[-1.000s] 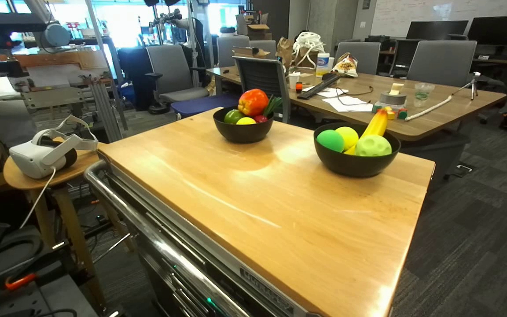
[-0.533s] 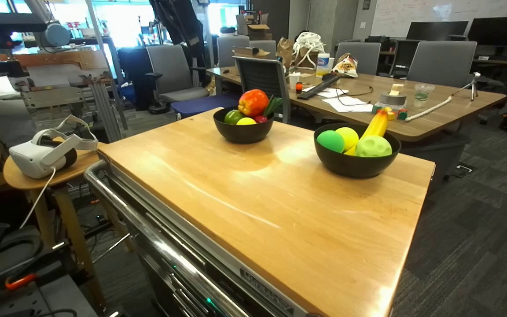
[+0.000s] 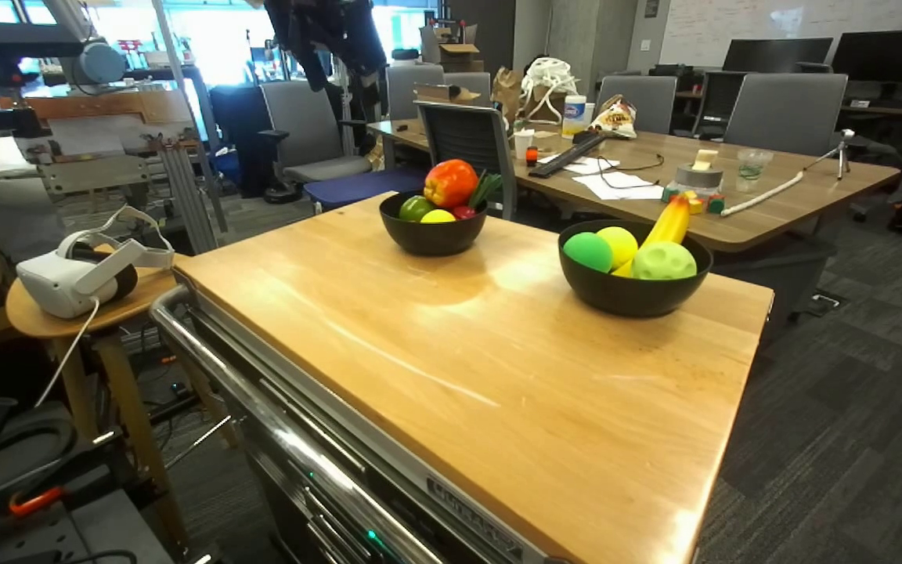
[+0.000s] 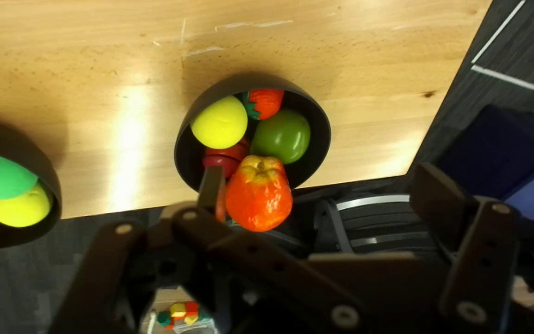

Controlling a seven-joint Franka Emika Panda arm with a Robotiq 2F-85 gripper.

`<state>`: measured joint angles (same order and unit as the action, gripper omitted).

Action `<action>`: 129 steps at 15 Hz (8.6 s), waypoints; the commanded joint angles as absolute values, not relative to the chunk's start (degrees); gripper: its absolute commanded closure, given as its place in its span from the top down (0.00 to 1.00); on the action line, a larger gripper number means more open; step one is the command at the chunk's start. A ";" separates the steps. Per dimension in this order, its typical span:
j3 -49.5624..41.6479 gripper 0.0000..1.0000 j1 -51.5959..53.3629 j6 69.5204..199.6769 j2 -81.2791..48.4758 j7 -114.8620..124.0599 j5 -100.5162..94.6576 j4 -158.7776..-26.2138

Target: Take the toy fruits and vegetables from the black bowls and place them on the table

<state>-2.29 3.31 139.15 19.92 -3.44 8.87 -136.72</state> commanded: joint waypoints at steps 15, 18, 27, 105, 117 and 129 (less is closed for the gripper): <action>-4.46 1.00 2.52 142.43 -2.89 -25.77 14.01 -117.69; -2.70 1.00 1.77 147.12 -6.94 -24.50 13.59 -115.83; 0.92 1.00 -0.62 148.68 -17.86 -22.04 10.45 -108.19; -4.15 1.00 -3.18 158.29 -13.45 7.79 1.01 -118.17; 0.33 1.00 -5.71 157.57 -17.77 5.97 18.37 -113.07; -1.11 0.17 -2.86 157.36 -24.59 8.08 11.76 -108.30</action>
<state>-0.80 -3.18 157.91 -23.70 7.36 12.66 -110.90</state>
